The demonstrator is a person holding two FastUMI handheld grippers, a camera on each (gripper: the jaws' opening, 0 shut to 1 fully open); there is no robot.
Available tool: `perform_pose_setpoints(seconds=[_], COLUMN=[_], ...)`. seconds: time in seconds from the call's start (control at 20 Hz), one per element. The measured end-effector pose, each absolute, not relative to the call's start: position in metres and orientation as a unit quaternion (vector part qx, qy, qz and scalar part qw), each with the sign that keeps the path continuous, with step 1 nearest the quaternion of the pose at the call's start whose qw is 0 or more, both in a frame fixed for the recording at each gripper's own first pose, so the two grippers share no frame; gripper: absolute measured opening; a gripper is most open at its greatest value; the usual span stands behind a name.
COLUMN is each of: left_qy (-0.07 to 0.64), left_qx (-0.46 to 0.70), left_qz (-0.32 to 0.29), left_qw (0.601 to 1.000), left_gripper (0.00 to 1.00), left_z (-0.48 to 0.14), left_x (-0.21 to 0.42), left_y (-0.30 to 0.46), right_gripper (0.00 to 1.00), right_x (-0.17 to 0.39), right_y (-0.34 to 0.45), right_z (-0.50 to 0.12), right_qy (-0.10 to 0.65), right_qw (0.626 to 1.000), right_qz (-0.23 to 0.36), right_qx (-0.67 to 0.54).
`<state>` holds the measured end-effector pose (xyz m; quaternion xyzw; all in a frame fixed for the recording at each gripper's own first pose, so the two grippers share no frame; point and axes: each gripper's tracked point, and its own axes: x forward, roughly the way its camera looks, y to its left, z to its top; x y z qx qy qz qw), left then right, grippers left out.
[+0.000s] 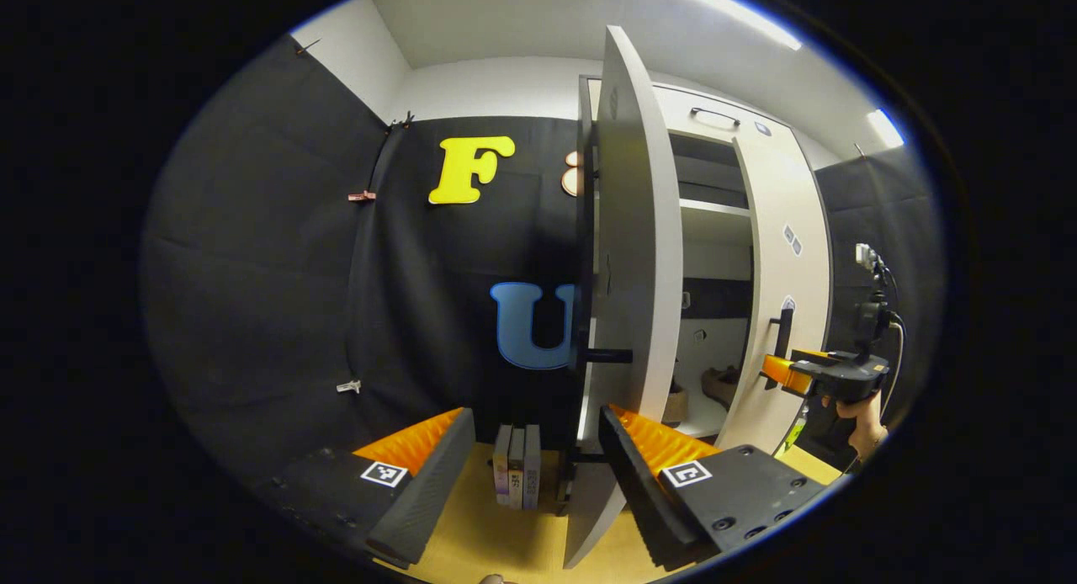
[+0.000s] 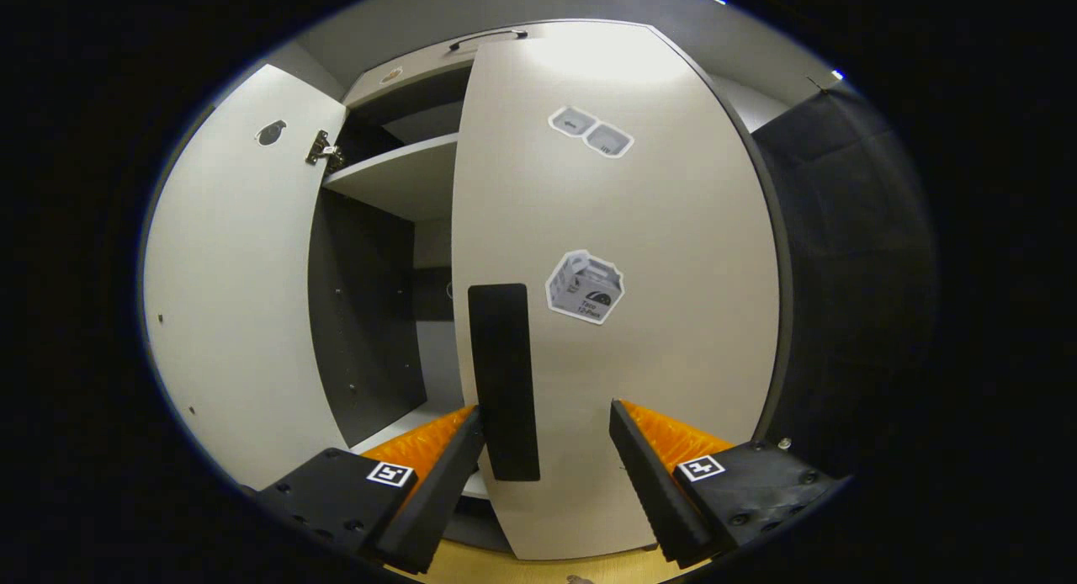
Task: Grab one shoe with the right hand and put it into the shoe cabinet, grab the other shoe with the left hand and put it into the shoe cabinet; then close the right door with the right hand and the left door with the left hand.
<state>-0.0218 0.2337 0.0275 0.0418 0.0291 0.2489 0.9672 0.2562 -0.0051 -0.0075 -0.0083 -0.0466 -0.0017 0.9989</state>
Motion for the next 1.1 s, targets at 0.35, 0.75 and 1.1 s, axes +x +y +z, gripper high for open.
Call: perform_pose_setpoints(seconds=[0.35,0.75,1.1], left_qy=[0.028,0.028,0.028], left_qx=[0.02,0.019,0.007], left_qz=[0.223,0.177,0.137], left_qw=[0.974,0.984,0.99], left_gripper=[0.94,0.93,0.93], left_z=[0.024,0.02,0.015], left_x=[-0.019,0.001,0.024], left_y=[0.219,0.193,0.164], right_gripper=[0.99,0.98,0.98], right_x=[0.201,0.176,0.17], right_y=[-0.022,-0.032,-0.043], right_z=[0.019,0.028,0.027], right_qy=[-0.076,-0.085,-0.08], right_qw=[0.997,0.996,0.997], right_qz=[0.0,-0.009,-0.009], right_qx=[-0.012,-0.006,-0.003])
